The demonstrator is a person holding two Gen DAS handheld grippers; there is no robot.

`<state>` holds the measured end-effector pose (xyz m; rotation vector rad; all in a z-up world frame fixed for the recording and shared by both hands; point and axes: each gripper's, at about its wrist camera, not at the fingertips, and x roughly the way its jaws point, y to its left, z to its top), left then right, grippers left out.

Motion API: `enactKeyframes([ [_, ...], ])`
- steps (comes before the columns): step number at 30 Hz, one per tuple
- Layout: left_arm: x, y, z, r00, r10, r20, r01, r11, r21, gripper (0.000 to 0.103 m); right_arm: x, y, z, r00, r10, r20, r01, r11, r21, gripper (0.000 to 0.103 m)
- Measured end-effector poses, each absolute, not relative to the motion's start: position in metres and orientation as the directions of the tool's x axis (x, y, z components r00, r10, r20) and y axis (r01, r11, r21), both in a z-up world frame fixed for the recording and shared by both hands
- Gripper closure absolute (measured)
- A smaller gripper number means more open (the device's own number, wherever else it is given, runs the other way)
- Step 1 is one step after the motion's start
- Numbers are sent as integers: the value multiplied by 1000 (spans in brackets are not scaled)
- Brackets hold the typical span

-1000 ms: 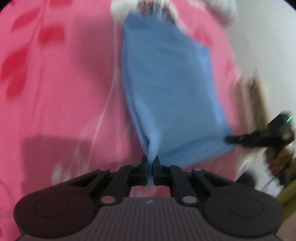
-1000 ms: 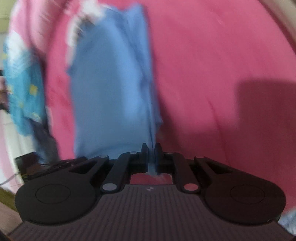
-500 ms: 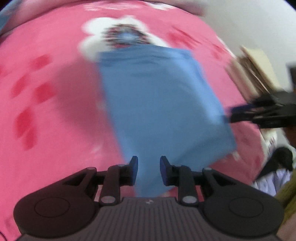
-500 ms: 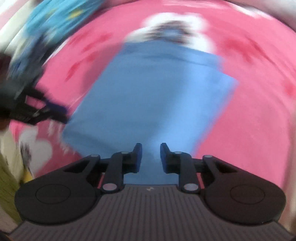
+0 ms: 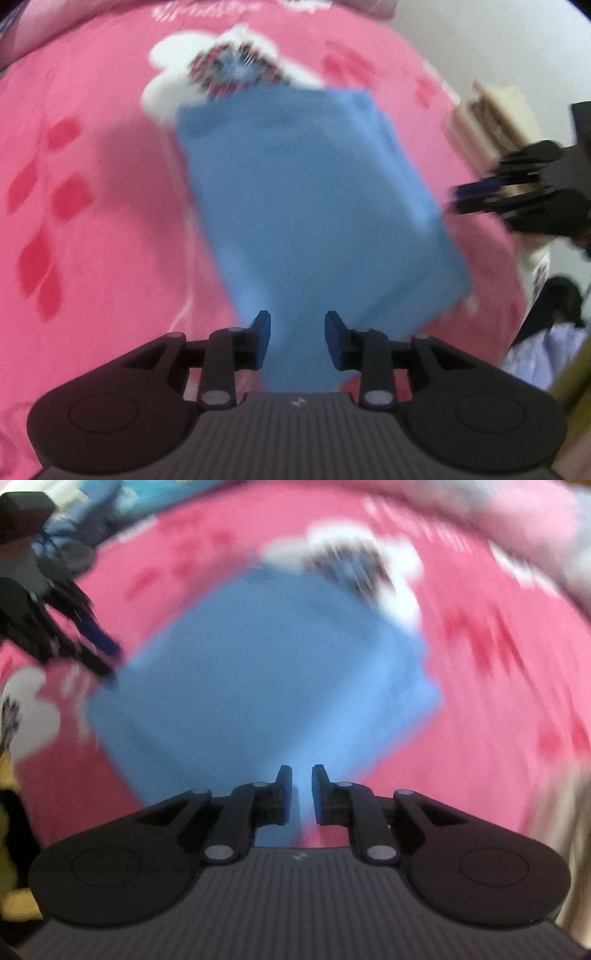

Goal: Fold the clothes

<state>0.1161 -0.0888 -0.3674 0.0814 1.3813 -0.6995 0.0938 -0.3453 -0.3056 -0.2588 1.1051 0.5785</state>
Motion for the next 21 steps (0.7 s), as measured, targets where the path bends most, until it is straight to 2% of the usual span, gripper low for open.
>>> enactKeyframes([
  [2,119,-94,-367,32,-418,-908,499,794,-348,67,104,-348,-327,316,303,-899,-573,816,74,93],
  [4,122,-100,-367,40,-431,-902,501,789,-355,65,103,-363,-347,281,231,-931,-563,826,35,95],
  [8,127,-108,-366,54,-452,-890,500,784,-368,65,88,-392,-332,252,149,-956,-521,854,-4,94],
  [13,126,-107,-360,53,-455,-889,470,797,-379,61,120,-409,-305,339,228,-913,-296,947,127,92],
  [17,126,-119,-354,59,-473,-879,478,787,-391,61,148,-412,-317,392,239,-889,-197,965,172,85],
  [21,123,-150,-348,54,-528,-847,512,743,-431,61,179,-426,-333,407,285,-868,-69,957,282,79],
])
